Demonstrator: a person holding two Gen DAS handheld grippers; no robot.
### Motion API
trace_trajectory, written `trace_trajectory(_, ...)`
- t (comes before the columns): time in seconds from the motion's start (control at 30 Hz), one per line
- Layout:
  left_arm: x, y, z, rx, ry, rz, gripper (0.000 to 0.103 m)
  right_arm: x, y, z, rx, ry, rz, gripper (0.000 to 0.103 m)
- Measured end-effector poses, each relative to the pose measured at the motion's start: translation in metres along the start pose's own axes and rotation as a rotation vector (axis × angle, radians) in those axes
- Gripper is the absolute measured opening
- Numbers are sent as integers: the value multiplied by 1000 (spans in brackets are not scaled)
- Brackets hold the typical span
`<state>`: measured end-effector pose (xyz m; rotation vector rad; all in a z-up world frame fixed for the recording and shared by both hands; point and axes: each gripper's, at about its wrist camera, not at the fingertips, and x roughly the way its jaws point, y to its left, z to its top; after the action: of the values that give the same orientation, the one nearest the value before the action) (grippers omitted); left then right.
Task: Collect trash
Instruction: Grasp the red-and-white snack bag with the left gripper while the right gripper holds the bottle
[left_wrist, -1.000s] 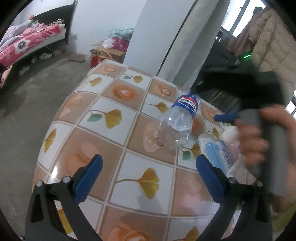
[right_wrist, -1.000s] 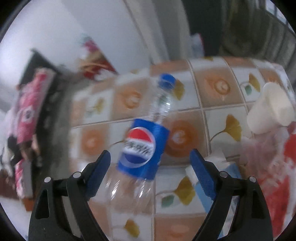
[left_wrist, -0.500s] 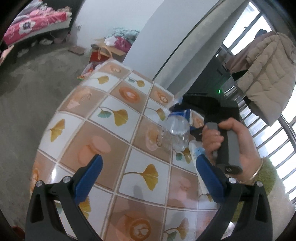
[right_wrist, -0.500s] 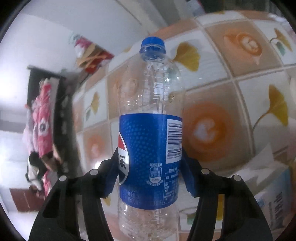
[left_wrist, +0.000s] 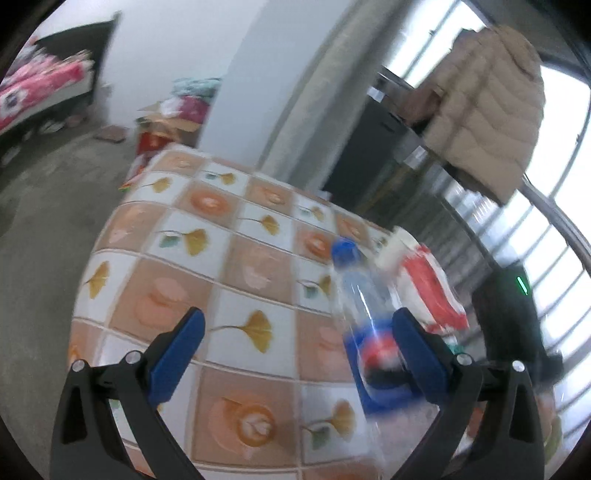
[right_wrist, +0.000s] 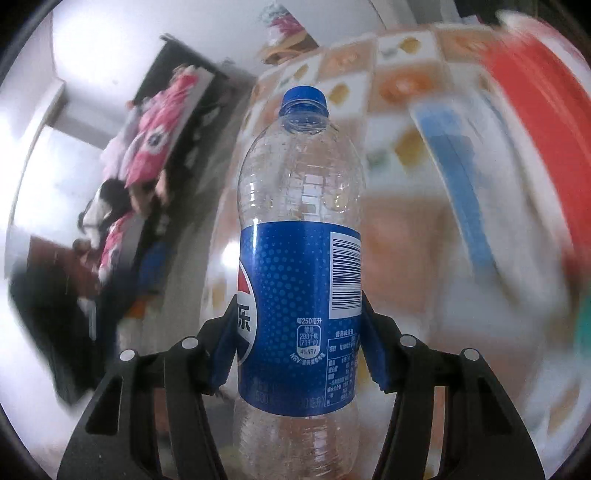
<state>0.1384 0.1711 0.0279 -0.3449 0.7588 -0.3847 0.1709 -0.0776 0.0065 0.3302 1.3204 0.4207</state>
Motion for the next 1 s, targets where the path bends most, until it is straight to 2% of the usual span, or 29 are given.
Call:
trace_trajectory(0.1,6,-34,-1,99,9,-57,99,-39,-35,-63,58,-26,9,55)
trace_trajectory(0.2,15,-75,-3,216,10,-118,99,-79,-72,-104,143,-100,-79,55)
trace_trajectory(0.3,28,-121,-12,360,20,-160,95,-118,-110,-135,261,-190,-142,55)
trace_trajectory(0.4,48,-166,-28,528,31,-144,89,-148,-136,-154,351,-281,-183,56)
trace_trajectory(0.5,67,-202,-50,715,19,-70,83,-166,-163,-163,428,-359,-216,56)
trace_trajectory(0.67,102,-250,-94,1102,-103,153,79,-177,-200,-148,489,-411,-191,56)
trace_trajectory(0.77,123,-262,-112,1258,-160,263,79,-169,-210,-142,503,-423,-179,56)
trace_trajectory(0.9,148,-268,-127,1409,-208,366,79,-151,-209,-133,526,-431,-155,56)
trace_trajectory(1.0,163,-269,-135,1502,-255,443,71,-153,-216,-133,532,-438,-144,56)
